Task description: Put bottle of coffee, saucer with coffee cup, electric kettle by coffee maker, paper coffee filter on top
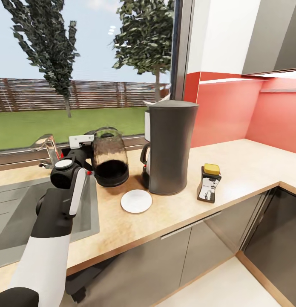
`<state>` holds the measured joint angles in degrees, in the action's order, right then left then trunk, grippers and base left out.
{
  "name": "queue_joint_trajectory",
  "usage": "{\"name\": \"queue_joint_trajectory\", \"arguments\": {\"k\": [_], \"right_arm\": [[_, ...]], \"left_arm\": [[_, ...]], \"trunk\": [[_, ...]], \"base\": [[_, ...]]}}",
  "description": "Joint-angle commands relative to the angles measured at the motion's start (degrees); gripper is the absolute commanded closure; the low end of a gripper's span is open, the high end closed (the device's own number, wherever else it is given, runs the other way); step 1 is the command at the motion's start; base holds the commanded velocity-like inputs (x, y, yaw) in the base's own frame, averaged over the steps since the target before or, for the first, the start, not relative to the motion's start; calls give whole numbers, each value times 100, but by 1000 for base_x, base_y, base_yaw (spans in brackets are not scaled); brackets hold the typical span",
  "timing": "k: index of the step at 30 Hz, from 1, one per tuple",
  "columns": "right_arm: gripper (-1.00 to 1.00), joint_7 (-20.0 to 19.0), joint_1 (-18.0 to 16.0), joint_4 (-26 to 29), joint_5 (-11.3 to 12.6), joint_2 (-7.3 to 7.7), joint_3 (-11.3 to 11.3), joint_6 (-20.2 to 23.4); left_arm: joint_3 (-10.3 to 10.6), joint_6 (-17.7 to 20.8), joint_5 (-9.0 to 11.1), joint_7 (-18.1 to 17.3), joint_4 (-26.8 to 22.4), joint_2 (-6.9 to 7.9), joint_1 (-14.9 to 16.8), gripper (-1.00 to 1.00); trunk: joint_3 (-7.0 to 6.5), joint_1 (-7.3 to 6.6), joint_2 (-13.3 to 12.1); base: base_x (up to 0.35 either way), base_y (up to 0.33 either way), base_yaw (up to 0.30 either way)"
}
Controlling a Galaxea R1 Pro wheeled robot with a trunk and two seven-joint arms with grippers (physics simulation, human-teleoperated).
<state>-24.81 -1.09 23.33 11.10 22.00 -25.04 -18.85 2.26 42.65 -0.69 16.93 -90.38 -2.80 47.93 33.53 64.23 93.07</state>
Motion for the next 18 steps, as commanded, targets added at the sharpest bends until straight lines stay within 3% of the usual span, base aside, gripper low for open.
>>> {"name": "queue_joint_trajectory", "arguments": {"k": [1,18], "right_arm": [[-100,-15,-6,-4,60,6,-36,-13],[-100,-16,-6,-4,63,6,-36,-13]], "left_arm": [[9,33,-27,30,-6,0,6,100],[10,33,-28,30,3,-1,6,100]], "trunk": [[24,21,43],[239,285,525]], "base": [[0,0,0],[0,0,0]]}}
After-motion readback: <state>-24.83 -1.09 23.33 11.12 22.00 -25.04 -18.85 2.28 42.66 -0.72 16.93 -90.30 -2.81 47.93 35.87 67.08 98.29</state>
